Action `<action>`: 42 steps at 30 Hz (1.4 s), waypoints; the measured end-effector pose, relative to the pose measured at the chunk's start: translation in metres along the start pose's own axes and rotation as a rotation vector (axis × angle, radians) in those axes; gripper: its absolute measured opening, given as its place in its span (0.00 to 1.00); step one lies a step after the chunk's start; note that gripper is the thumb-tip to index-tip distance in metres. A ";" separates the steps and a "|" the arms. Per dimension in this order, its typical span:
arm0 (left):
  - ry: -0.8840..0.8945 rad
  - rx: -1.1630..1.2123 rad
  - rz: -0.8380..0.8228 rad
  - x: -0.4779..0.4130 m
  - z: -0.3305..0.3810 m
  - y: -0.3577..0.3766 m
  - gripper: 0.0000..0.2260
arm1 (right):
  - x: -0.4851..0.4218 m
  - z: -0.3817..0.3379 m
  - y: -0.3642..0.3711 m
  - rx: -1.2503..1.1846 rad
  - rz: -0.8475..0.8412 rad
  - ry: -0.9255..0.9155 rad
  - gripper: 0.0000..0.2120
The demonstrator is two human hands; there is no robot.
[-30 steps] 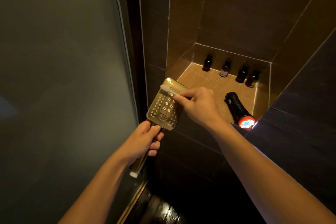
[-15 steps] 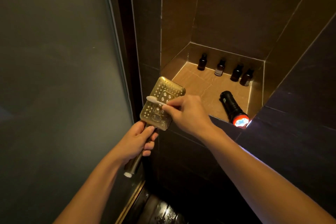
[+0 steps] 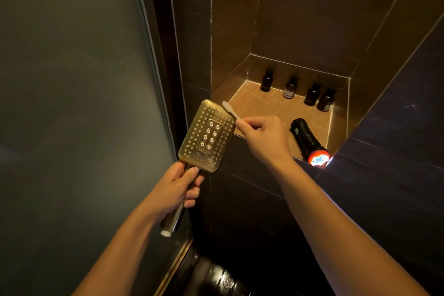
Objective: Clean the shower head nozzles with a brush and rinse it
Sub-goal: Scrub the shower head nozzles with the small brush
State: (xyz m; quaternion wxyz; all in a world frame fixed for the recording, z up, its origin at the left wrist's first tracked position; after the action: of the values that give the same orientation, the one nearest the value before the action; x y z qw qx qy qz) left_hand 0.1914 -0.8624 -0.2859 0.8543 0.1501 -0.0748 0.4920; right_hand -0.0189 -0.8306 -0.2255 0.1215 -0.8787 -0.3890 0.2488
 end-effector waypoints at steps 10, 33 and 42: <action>-0.004 0.070 -0.047 -0.006 -0.005 -0.004 0.04 | 0.011 0.002 -0.001 -0.030 -0.109 -0.006 0.05; -0.079 0.209 -0.078 -0.002 -0.008 -0.006 0.03 | 0.017 0.010 -0.013 -0.040 -0.189 0.076 0.04; -0.135 0.310 -0.102 -0.011 -0.002 0.000 0.05 | 0.047 0.021 -0.007 0.053 -0.318 -0.011 0.06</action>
State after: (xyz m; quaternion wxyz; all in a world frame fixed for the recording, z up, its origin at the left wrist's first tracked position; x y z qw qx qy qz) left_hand 0.1856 -0.8708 -0.2910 0.8378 0.3162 -0.0475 0.4427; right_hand -0.0074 -0.7901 -0.2571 0.1806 -0.8012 -0.5171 0.2412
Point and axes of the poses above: each hand's wrist, its own x-axis away from the middle knuckle, its own y-axis out of the palm, z = x × y, the point moved 1 cm from there along -x, towards the middle knuckle, and after that the axes turned 10 degrees about z, right-handed, at the moved point
